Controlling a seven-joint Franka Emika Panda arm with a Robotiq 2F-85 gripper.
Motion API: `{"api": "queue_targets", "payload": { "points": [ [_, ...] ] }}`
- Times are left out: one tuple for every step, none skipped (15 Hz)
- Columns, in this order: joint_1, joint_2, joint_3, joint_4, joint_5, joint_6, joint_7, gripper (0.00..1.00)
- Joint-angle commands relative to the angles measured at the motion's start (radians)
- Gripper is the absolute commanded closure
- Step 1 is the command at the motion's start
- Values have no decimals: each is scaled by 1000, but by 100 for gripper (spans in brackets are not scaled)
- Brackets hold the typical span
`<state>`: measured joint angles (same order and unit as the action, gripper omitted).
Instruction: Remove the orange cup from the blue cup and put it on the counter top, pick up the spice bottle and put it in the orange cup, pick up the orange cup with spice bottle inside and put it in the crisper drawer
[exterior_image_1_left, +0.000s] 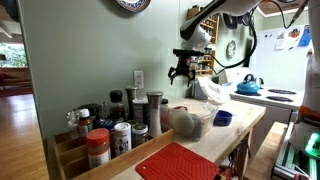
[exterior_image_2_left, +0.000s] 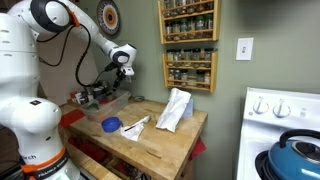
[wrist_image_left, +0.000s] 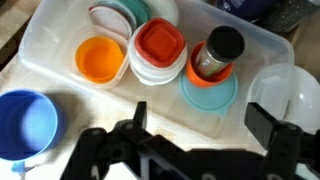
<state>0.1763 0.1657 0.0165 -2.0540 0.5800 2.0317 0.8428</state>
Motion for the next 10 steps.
{"api": "queue_targets", "payload": {
  "points": [
    [-25,-142,20,-127,-149,10,-85,0],
    [-28,-173,23,-152,-183,19,-111,0],
    [-31,-203,27,-176,-214,26,-137,0],
    [-35,-236,31,-201,-237,34,-172,0],
    [-39,-267,35,-225,-253,43,-212,0],
    [-43,-301,37,-252,-267,56,-250,0],
    [-47,-330,39,-276,-271,70,-298,0],
    [-51,-359,38,-301,-265,91,-352,0],
    [-55,-383,36,-323,-251,114,-409,0],
    [-60,-404,27,-345,-211,140,-483,0]
  ]
}}
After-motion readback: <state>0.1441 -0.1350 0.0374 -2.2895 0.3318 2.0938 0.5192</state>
